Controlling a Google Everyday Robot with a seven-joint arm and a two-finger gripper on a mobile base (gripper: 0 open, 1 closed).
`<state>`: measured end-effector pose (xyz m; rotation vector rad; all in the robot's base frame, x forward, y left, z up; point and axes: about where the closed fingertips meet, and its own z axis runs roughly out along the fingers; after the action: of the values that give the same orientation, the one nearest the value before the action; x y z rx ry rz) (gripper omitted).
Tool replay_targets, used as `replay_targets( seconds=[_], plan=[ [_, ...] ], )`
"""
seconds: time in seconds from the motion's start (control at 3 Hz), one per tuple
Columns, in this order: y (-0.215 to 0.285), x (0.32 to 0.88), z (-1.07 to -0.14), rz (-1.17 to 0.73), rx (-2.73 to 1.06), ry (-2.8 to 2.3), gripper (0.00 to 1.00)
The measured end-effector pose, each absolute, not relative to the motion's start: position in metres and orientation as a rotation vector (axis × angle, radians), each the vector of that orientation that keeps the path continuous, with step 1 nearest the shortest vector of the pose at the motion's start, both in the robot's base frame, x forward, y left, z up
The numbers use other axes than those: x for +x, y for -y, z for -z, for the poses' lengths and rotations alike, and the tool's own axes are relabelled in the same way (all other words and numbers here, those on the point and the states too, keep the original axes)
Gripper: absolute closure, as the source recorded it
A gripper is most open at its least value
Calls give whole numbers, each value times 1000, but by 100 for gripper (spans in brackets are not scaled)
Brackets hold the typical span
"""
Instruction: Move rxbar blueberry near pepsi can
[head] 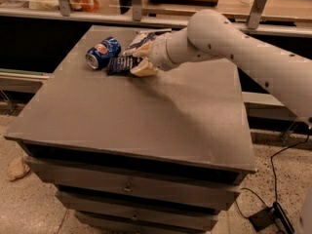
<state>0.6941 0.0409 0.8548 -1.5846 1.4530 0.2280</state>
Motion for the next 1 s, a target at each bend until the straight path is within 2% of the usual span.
replay_targets(
  seconds=[0.33, 1.0],
  plan=[
    [-46, 701, -852, -249, -1582, -1442, 83],
    [-42, 705, -848, -266, -1579, -1458, 35]
  ],
)
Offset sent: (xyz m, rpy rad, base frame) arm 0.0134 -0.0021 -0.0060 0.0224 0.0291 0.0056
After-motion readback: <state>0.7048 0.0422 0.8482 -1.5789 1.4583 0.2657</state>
